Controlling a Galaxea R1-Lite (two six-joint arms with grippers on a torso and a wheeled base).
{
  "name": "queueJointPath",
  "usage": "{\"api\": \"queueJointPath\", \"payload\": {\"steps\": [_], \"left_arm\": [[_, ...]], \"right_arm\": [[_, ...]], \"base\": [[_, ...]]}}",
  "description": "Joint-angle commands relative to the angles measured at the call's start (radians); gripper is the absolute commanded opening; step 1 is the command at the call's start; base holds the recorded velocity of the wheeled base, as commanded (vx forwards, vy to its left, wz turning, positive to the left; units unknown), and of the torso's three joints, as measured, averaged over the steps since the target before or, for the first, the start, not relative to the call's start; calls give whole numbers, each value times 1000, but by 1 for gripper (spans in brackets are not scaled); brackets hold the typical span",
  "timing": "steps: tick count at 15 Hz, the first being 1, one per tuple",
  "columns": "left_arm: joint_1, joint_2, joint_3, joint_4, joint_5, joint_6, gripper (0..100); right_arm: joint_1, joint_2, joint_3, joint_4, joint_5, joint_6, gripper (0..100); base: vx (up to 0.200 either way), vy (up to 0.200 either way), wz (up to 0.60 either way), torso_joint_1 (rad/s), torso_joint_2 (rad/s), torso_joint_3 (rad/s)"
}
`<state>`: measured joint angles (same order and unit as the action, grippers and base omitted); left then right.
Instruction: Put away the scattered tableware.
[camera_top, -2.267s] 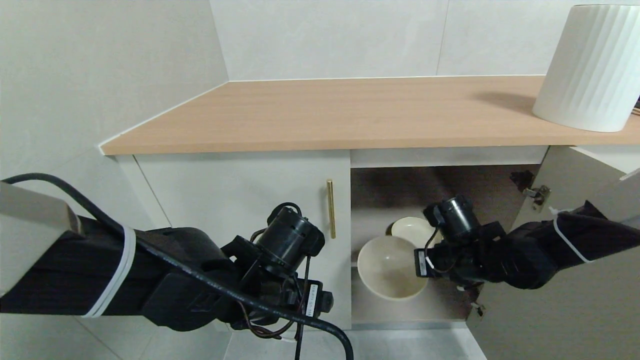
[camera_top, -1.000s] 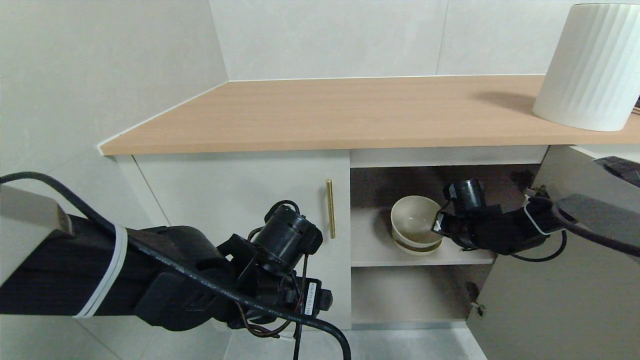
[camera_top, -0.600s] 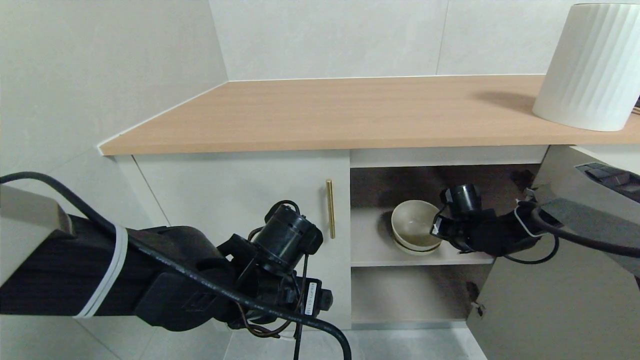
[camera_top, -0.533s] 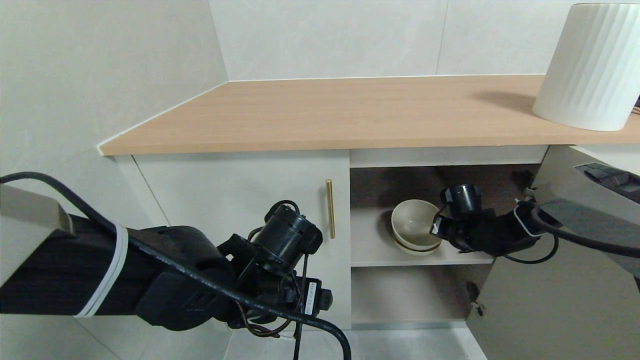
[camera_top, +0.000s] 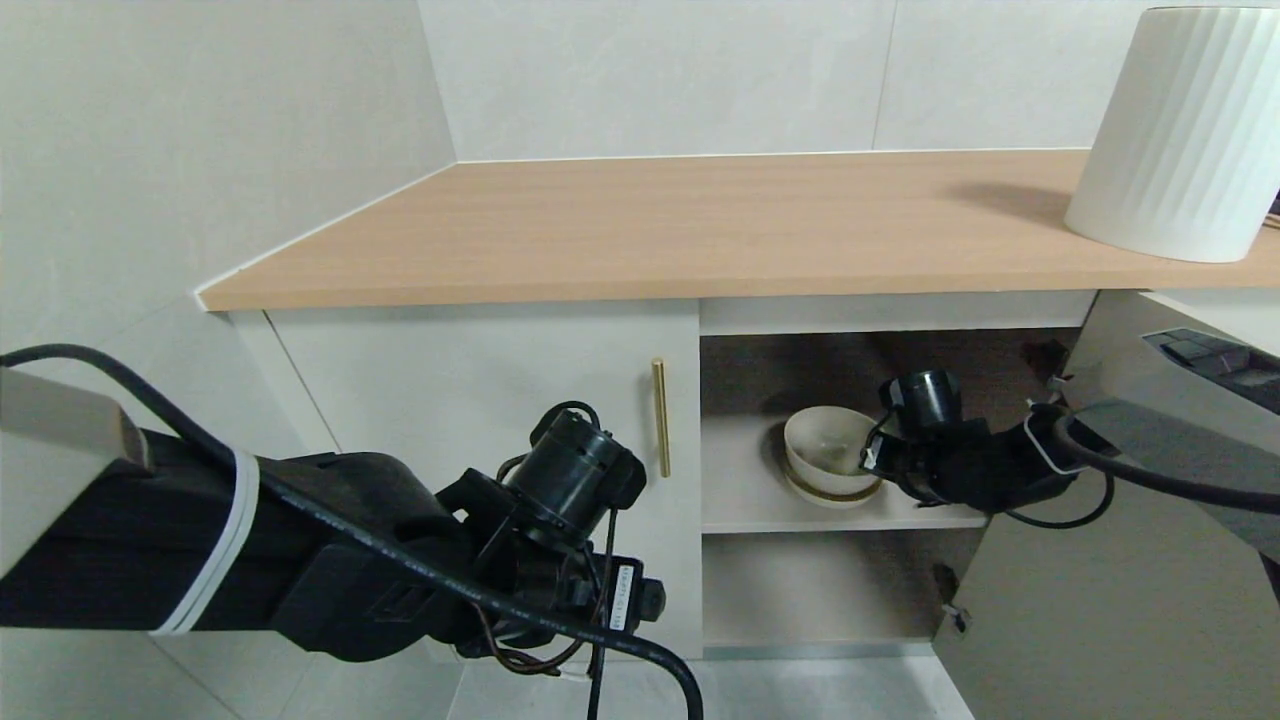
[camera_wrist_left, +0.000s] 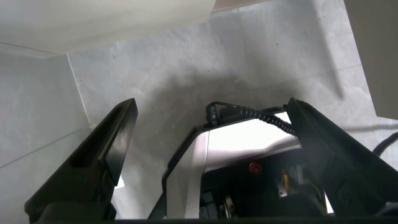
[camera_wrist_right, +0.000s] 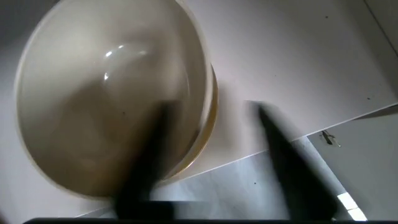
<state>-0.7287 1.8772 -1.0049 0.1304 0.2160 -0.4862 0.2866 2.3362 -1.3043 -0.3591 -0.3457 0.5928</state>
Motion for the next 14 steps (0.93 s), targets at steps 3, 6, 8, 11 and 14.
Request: {"api": "queueJointPath", "payload": {"steps": [3,6,8,11,14], "left_arm": [[0,2,0,0,0,0,100],[0,-1,0,0,0,0,100],[0,-6,0,1,0,-3,100],[2,-82,8,1,31,-25,100],[42,-256,45,0,36,-20,100]], "right_arm": [[0,-3,3,0,1,1,100],[2,-15,10,0,1,1,100],[8,-40,40,2,1,-1,100],[54,-241,203,20,57,-27,100],[111,-525,419,54,149,-136,100]], "base": [[0,0,0,0,0,0],[0,0,0,0,0,0],[0,0,0,0,0,0],[0,0,0,0,0,0],[0,0,0,0,0,0]]}}
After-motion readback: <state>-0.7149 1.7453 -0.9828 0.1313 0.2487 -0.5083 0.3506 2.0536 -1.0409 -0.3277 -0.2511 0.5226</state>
